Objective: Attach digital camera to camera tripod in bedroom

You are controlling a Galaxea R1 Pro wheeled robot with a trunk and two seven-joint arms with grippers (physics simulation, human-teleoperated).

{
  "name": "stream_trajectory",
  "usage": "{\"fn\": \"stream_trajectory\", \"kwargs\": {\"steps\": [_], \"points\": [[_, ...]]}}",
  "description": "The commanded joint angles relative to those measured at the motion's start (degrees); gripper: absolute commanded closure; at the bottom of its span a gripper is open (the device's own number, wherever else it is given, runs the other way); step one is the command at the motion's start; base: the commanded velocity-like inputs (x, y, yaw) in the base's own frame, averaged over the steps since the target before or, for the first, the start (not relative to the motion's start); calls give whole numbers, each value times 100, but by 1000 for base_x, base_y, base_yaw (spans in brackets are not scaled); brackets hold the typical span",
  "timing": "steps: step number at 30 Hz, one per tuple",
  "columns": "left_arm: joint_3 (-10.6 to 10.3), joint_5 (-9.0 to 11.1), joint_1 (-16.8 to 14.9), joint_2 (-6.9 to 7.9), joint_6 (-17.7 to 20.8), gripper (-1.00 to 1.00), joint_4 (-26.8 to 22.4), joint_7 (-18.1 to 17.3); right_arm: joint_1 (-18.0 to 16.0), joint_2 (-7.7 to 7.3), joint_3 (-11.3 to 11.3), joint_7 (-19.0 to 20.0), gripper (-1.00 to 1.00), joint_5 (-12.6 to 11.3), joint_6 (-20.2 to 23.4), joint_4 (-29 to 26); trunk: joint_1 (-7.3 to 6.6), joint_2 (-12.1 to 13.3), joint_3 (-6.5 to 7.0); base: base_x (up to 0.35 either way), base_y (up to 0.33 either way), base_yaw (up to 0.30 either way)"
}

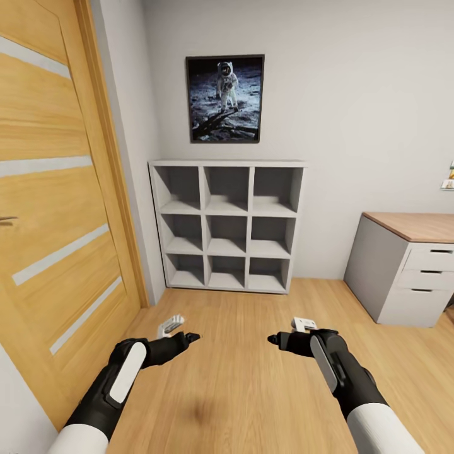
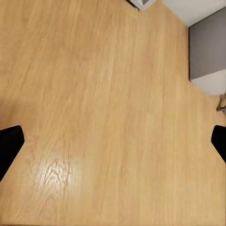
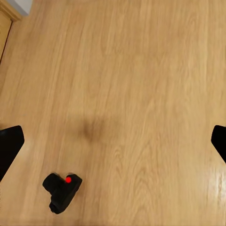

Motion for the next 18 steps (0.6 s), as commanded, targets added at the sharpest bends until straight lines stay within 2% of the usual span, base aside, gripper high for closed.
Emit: {"fn": "stream_trajectory", "kwargs": {"steps": [1,6,7,9,10,18], "points": [[9,41,-3,28,23,-100,23,-1,-3,-6,-9,48,-100,0,29,-5,22,-45,-25,0,0,0],[26,333,-3,155,18,-100,195,-15,-3,-36,-6,339,-100,-2,36,8,132,-245,-114,0,0,0],[29,488,-3,204,17,-100,242,-17,-3,-44,-7,485,-100,-4,38,13,154,-285,-132,0,0,0],[27,660,-3,268,16,-100,277,-19,-3,-49,-10,642,-100,-6,46,19,198,-366,-168,0,0,0],[26,841,-3,340,16,-100,299,-20,-5,-53,-13,802,-100,-8,69,25,220,-406,-186,0,0,0],[17,1589,-3,666,0,-100,412,-15,-5,-98,-15,1310,-100,41,202,51,395,-727,-330,0,0,0]]}}
